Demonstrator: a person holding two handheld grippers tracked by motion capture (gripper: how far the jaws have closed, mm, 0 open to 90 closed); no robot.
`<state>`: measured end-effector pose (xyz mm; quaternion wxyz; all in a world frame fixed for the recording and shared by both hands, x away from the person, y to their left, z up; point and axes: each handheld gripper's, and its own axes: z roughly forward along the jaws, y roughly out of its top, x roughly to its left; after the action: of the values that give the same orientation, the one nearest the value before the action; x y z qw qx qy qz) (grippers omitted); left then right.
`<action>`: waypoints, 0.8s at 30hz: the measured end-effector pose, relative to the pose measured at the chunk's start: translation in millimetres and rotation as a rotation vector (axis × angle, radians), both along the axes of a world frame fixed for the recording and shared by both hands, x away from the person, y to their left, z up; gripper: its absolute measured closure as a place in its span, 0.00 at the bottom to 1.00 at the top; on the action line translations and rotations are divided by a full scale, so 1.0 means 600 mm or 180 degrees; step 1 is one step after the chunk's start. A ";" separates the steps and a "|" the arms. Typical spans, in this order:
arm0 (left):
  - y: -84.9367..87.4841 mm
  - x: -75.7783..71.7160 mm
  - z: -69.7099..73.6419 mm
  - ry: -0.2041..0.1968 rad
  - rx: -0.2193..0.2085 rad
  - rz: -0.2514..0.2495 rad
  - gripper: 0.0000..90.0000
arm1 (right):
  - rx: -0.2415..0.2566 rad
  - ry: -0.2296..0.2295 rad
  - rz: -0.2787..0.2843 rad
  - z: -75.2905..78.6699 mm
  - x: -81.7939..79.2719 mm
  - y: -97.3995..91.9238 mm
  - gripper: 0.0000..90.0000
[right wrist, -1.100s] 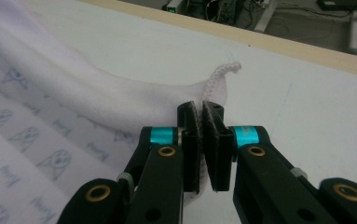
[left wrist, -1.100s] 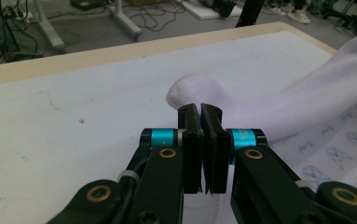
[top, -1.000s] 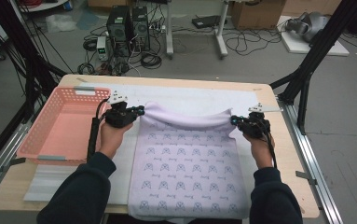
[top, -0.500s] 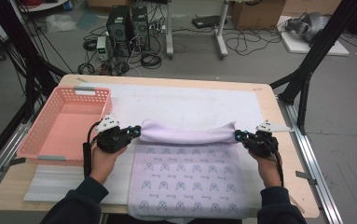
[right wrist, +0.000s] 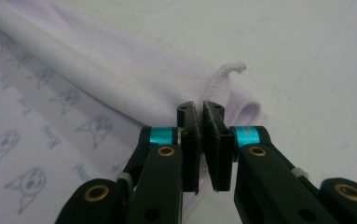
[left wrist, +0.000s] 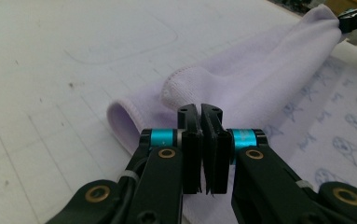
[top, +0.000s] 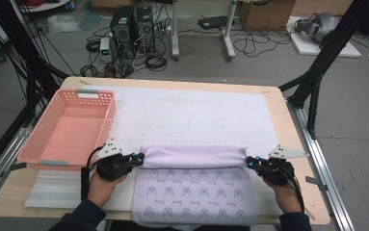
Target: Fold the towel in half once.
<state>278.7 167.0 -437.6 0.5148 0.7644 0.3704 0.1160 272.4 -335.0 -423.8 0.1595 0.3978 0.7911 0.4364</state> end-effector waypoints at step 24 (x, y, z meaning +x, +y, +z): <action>-0.056 0.038 -0.017 0.0089 0.0331 -0.0153 0.95 | 0.0032 0.0095 0.0063 -0.001 0.033 0.033 0.94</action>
<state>301.3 133.4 -448.1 0.4717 0.8004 0.3526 0.1120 292.2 -315.3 -424.5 0.1414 0.3972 0.7951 0.4359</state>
